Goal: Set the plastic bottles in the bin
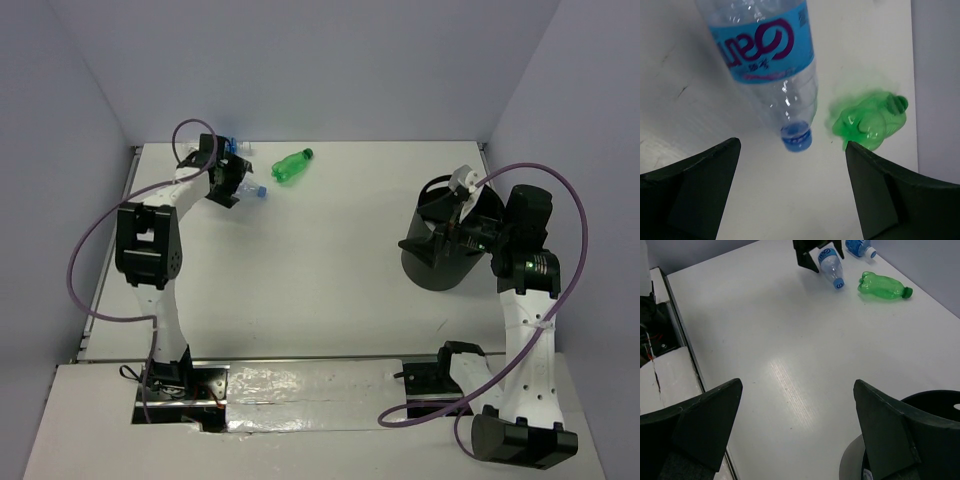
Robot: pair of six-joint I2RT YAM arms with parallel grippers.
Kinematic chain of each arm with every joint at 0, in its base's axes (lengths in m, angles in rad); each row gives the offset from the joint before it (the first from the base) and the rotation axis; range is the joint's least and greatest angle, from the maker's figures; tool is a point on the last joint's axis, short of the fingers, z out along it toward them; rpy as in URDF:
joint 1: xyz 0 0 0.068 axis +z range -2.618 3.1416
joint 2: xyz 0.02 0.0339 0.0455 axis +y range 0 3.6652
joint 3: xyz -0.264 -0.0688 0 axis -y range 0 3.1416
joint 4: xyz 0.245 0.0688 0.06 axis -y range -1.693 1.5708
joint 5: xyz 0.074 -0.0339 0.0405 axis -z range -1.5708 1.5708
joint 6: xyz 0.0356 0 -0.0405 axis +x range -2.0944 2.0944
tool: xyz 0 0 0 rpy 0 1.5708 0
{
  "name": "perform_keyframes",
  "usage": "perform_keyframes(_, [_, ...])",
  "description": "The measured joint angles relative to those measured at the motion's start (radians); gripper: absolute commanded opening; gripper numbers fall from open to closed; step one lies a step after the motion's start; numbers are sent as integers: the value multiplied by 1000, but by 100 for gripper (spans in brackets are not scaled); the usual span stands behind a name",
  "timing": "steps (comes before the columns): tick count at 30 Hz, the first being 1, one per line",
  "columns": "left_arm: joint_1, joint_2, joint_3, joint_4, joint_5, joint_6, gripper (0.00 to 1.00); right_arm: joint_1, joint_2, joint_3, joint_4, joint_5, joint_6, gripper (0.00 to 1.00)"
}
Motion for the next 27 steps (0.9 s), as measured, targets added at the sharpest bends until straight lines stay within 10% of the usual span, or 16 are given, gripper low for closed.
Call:
perform_keyframes(11, [80,288,310,-101,-35,-53,94,0,-18,-13,31,4,29,100])
perform_keyframes(20, [130,289,275,-29,48,21,40,0,-19,-18,56,16,57,100])
perform_keyframes(27, [131,171,119,91,201,159,19,0,-39,-18,59,26,65,100])
